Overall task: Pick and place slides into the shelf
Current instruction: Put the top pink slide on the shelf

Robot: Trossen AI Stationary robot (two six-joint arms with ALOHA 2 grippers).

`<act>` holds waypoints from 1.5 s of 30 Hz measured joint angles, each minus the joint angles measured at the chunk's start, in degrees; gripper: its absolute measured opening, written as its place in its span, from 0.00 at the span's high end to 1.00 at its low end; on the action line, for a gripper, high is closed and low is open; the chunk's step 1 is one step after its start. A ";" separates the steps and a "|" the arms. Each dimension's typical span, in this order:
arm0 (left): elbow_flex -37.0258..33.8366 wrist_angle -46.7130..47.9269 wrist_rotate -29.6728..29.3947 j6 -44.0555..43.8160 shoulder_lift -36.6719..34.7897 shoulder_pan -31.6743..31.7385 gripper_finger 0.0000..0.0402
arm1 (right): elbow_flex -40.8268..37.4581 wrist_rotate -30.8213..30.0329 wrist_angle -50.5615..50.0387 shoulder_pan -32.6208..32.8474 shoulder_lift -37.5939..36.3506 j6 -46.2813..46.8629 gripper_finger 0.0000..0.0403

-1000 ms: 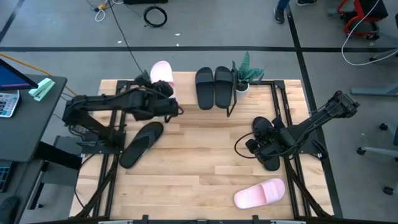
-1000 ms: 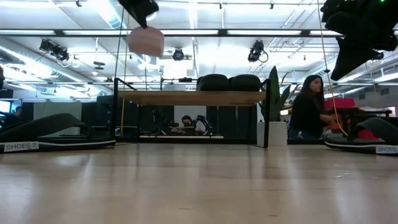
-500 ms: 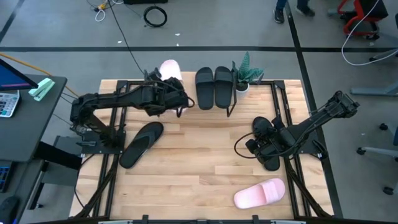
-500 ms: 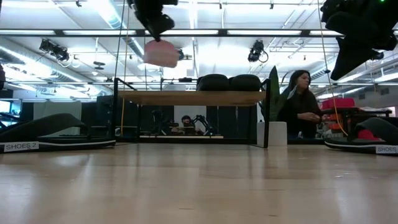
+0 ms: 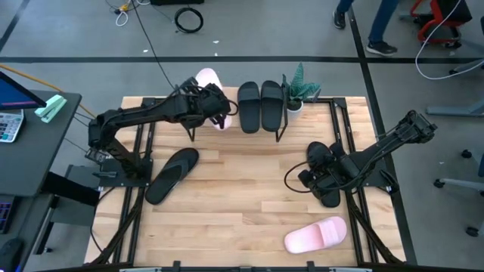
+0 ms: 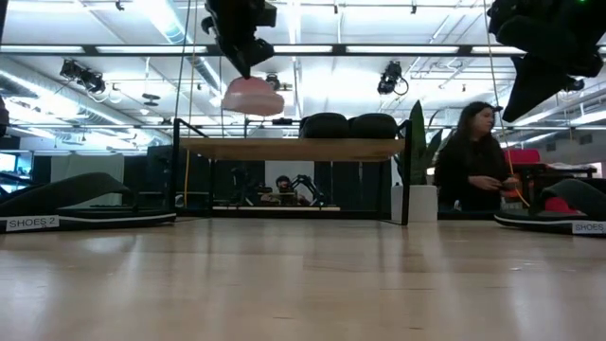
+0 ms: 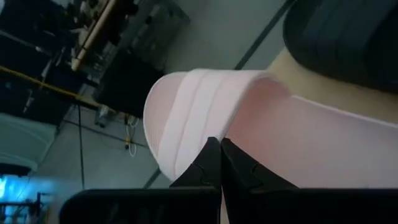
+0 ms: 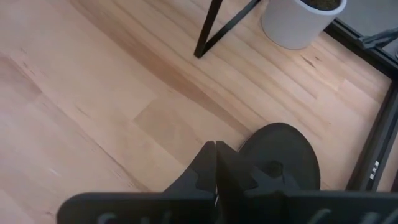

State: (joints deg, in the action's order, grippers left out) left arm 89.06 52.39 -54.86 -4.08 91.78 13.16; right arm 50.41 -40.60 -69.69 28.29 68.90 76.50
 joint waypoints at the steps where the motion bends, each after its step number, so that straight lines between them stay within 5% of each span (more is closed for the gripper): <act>1: -1.15 -2.43 0.19 1.01 -0.01 0.10 1.00 | 0.00 -0.02 0.32 0.00 0.00 -0.42 0.98; 11: -11.09 -13.79 3.05 7.74 -0.67 4.15 1.00 | 0.00 0.00 1.13 0.00 0.00 -1.13 0.98; 27: -11.17 -8.61 8.04 11.25 -0.77 11.18 1.00 | 0.00 0.00 3.61 0.04 0.00 -1.19 0.98; 45: -11.16 -4.75 7.98 13.49 -0.80 7.56 0.75 | 0.00 -0.02 5.65 2.14 0.00 -1.13 0.98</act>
State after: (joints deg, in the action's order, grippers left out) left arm 77.90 47.64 -46.89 9.41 90.98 20.72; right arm 50.41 -40.62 -64.04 30.43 68.90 75.37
